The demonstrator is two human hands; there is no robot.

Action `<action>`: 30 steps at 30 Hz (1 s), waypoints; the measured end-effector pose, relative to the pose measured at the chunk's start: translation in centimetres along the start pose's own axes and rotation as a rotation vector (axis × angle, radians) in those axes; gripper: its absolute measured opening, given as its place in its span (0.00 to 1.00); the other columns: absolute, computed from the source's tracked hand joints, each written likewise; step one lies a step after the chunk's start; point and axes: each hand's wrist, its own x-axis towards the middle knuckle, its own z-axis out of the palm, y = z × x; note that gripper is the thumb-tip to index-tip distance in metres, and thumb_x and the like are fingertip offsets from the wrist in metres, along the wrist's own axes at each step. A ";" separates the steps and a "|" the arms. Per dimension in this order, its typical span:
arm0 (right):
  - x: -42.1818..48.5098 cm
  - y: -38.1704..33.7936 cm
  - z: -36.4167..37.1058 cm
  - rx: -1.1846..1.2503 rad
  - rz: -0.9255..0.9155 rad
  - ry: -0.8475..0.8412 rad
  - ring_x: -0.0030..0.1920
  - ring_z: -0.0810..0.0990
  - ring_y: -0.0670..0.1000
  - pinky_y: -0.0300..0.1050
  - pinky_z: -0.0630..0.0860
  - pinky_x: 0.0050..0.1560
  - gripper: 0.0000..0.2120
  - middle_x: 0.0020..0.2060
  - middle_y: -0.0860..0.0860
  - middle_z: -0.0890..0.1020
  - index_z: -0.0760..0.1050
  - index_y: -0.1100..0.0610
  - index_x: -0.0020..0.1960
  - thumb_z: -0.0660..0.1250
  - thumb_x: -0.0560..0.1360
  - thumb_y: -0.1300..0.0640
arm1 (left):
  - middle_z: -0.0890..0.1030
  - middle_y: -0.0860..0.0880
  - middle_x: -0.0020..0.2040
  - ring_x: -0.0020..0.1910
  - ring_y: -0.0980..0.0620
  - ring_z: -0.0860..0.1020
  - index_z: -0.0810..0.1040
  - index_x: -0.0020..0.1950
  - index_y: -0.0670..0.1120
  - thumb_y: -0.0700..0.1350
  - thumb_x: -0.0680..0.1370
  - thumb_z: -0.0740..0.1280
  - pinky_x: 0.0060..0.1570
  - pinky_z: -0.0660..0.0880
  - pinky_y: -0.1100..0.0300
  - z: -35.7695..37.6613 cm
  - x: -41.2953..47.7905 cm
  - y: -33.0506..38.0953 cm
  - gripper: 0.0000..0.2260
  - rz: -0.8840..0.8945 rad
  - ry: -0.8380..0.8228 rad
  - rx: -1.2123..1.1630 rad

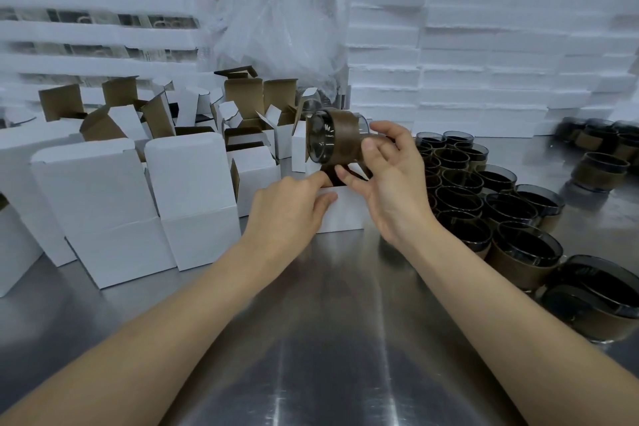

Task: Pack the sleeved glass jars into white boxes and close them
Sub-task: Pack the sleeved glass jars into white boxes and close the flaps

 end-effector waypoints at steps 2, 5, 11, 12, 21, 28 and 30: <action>0.0 0.0 -0.1 -0.027 -0.021 0.009 0.46 0.81 0.50 0.57 0.81 0.49 0.10 0.42 0.52 0.79 0.70 0.55 0.53 0.58 0.80 0.68 | 0.81 0.50 0.41 0.44 0.47 0.79 0.75 0.61 0.53 0.53 0.81 0.60 0.37 0.65 0.59 0.0 0.0 -0.1 0.11 0.006 0.009 -0.020; 0.3 -0.2 -0.3 -0.154 -0.116 0.047 0.48 0.78 0.51 0.61 0.80 0.50 0.11 0.45 0.52 0.77 0.71 0.53 0.50 0.59 0.79 0.69 | 0.82 0.50 0.43 0.45 0.47 0.79 0.76 0.60 0.53 0.53 0.81 0.60 0.38 0.66 0.59 0.0 -0.1 -0.2 0.10 0.015 0.019 -0.041; 0.4 0.1 -1.3 -0.598 -0.374 0.023 0.48 0.78 0.44 0.40 0.75 0.52 0.13 0.44 0.44 0.79 0.72 0.49 0.50 0.60 0.78 0.67 | 0.70 0.58 0.31 0.39 0.51 0.76 0.77 0.53 0.52 0.51 0.80 0.63 0.38 0.67 0.58 0.4 0.0 -0.6 0.06 -0.050 -0.008 -0.148; 0.5 0.2 -1.5 -0.644 -0.371 0.011 0.48 0.79 0.43 0.37 0.75 0.51 0.13 0.44 0.44 0.79 0.72 0.49 0.52 0.60 0.78 0.67 | 0.69 0.58 0.31 0.39 0.51 0.75 0.77 0.53 0.52 0.51 0.80 0.64 0.37 0.66 0.58 0.5 0.0 -0.7 0.06 -0.057 -0.004 -0.155; 0.5 0.9 -1.9 -1.055 -0.376 -0.256 0.49 0.78 0.42 0.29 0.71 0.52 0.12 0.48 0.50 0.82 0.79 0.60 0.55 0.62 0.77 0.69 | 0.76 0.54 0.35 0.42 0.48 0.78 0.76 0.55 0.52 0.54 0.79 0.63 0.39 0.71 0.55 -0.4 0.2 -0.8 0.09 0.041 0.001 -0.073; 0.5 0.7 -2.1 -1.121 -0.264 -0.310 0.49 0.80 0.48 0.46 0.69 0.66 0.12 0.44 0.49 0.83 0.80 0.57 0.53 0.61 0.78 0.68 | 0.75 0.53 0.36 0.39 0.46 0.79 0.62 0.61 0.49 0.57 0.75 0.69 0.42 0.76 0.50 -0.9 0.4 -0.8 0.23 0.017 0.015 -0.061; 0.2 0.7 -1.9 -1.031 -0.336 -0.136 0.53 0.79 0.47 0.40 0.68 0.65 0.14 0.48 0.48 0.82 0.79 0.57 0.54 0.59 0.78 0.69 | 0.72 0.53 0.39 0.38 0.48 0.76 0.62 0.62 0.48 0.60 0.71 0.71 0.37 0.74 0.54 -0.8 0.4 -0.9 0.29 -0.036 0.061 -0.107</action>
